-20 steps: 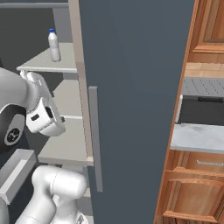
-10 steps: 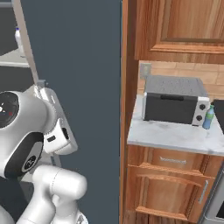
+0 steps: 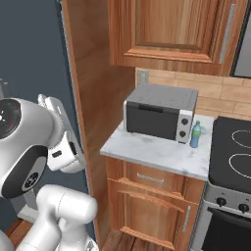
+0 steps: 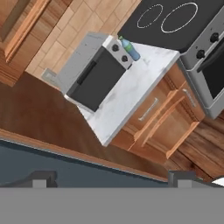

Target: Take the bottled waters from the counter and place them in the freezer to freeze. Close the freezer door after placing the bottles.

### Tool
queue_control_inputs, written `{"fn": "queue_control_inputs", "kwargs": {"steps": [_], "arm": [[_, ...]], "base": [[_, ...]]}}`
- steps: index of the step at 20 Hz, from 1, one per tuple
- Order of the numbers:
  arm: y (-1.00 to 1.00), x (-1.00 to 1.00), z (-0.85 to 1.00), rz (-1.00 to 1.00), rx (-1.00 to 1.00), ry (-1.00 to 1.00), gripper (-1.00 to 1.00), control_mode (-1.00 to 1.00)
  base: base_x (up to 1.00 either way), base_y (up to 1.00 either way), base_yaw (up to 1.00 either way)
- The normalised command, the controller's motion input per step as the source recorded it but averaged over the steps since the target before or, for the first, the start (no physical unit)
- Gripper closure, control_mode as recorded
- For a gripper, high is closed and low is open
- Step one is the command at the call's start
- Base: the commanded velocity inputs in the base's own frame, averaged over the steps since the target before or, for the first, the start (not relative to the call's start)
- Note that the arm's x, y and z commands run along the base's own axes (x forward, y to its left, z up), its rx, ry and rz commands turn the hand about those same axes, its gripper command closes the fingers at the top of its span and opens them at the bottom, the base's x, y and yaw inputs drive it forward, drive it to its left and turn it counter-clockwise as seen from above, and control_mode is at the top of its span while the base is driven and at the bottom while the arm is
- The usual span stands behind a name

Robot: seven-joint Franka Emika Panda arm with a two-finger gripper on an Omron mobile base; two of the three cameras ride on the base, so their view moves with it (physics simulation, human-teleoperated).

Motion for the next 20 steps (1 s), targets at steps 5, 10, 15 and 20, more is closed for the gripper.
{"fn": "queue_control_inputs", "kwargs": {"steps": [5, 10, 15, 20], "arm": [[0.00, 0.00, 0.00, 0.00, 0.00, 0.00, -1.00, 1.00], [0.00, 0.00, 0.00, 0.00, 0.00, 0.00, -1.00, 1.00], [0.00, 0.00, 0.00, 0.00, 0.00, 0.00, -1.00, 1.00], [0.00, 0.00, 0.00, 0.00, 0.00, 0.00, -1.00, 1.00]], "base": [[-0.70, -1.00, 0.11], [-0.25, -1.00, 0.10], [0.00, -1.00, 0.15], [0.53, -0.41, -0.16]]}}
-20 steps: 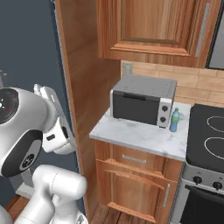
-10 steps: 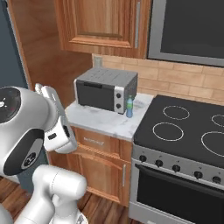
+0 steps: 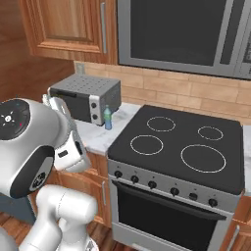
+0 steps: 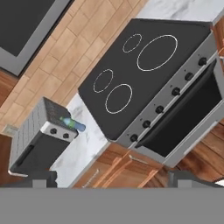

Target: Take the bottled waters from the counter and place them in the freezer to freeze. Close the freezer door after placing the bottles.

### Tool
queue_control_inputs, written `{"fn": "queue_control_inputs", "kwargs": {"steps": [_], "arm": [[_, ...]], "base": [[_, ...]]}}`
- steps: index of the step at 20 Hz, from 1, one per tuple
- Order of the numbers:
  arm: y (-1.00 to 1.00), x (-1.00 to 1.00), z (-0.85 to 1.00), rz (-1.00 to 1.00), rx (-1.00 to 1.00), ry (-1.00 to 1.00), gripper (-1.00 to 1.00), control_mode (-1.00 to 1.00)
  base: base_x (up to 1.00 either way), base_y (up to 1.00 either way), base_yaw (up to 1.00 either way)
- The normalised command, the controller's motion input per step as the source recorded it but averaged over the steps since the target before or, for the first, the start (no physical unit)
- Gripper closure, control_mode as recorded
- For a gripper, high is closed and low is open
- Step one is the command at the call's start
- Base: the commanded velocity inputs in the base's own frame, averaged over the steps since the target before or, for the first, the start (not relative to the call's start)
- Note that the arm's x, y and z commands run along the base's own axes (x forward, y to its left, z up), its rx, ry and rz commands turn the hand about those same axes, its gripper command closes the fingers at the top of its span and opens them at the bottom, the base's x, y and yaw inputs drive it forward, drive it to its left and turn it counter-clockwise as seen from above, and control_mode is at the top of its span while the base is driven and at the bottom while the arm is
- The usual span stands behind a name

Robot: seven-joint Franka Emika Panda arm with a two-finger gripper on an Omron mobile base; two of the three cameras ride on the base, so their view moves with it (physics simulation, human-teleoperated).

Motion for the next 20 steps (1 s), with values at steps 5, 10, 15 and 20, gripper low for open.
{"fn": "queue_control_inputs", "kwargs": {"steps": [5, 10, 15, 20], "arm": [[0.00, 0.00, 0.00, 0.00, 0.00, 0.00, -1.00, 1.00], [0.00, 0.00, 0.00, 0.00, 0.00, 0.00, -1.00, 1.00], [0.00, 0.00, 0.00, 0.00, 0.00, 0.00, -1.00, 1.00], [0.00, 0.00, 0.00, 0.00, 0.00, 0.00, -1.00, 1.00]], "base": [[0.70, 0.12, -0.22], [0.73, 0.37, -0.24], [0.23, 0.32, -0.09], [0.01, 0.31, 0.00]]}}
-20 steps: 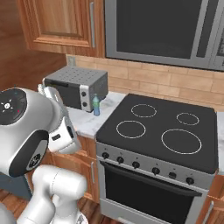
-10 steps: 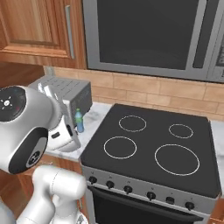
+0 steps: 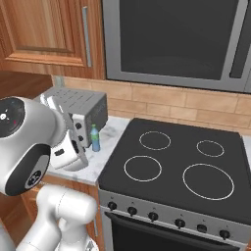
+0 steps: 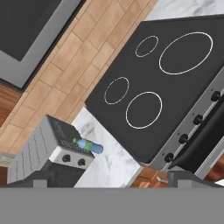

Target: Take the bottled waters from the counter and place them in the freezer to freeze. Close the freezer door after placing the bottles.

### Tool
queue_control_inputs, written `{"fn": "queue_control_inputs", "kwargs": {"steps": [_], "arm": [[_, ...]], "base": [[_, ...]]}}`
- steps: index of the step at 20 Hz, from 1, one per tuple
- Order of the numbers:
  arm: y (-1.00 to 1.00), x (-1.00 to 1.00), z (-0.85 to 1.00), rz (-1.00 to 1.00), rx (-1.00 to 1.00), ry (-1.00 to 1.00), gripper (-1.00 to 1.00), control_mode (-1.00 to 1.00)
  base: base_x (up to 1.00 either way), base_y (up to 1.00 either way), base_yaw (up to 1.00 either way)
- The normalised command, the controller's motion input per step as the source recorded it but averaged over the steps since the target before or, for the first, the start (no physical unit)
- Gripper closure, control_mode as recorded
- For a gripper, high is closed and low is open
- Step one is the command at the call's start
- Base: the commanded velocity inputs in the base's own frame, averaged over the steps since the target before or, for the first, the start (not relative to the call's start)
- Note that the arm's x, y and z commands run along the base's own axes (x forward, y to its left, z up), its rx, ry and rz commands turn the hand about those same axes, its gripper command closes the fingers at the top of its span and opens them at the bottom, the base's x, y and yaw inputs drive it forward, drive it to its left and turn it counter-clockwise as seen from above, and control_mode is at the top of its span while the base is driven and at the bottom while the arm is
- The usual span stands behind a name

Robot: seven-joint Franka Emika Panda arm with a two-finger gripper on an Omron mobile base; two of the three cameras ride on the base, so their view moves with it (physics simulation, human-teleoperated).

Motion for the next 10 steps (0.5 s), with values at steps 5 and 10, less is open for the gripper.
{"fn": "queue_control_inputs", "kwargs": {"steps": [5, 10], "arm": [[0.00, 0.00, 0.00, 0.00, 0.00, 0.00, -1.00, 1.00], [0.00, 0.00, 0.00, 0.00, 0.00, 0.00, -1.00, 1.00]], "base": [[0.10, 0.16, 0.00], [0.41, 0.20, 0.00]]}}
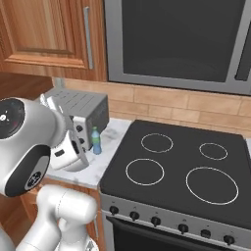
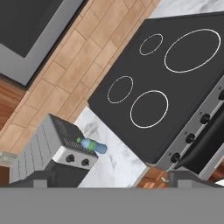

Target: Take the bottled waters from the counter and place them in the freezer to freeze. Close the freezer door after placing the bottles.

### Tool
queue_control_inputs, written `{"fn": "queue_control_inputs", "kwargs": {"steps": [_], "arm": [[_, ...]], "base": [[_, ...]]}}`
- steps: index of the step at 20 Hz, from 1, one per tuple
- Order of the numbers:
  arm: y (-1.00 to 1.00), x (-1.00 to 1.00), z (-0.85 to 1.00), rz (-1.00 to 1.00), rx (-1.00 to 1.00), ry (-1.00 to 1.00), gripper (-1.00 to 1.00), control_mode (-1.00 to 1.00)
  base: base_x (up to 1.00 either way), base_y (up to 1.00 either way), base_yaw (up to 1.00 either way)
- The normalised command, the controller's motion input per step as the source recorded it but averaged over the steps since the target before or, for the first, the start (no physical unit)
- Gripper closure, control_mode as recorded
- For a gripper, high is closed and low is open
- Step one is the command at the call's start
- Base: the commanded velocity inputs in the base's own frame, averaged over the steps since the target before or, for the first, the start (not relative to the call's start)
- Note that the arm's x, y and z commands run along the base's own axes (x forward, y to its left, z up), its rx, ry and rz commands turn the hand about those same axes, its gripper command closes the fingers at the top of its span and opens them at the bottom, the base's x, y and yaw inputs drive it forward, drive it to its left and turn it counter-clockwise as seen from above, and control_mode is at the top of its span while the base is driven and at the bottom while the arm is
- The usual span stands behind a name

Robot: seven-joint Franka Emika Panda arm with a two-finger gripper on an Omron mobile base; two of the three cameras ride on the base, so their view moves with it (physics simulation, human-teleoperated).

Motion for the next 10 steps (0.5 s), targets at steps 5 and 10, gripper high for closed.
{"fn": "queue_control_inputs", "kwargs": {"steps": [5, 10], "arm": [[0.00, 0.00, 0.00, 0.00, 0.00, 0.00, -1.00, 1.00], [0.00, 0.00, 0.00, 0.00, 0.00, 0.00, -1.00, 1.00]], "base": [[0.35, 0.28, -0.02], [0.40, 0.07, -0.04]]}}
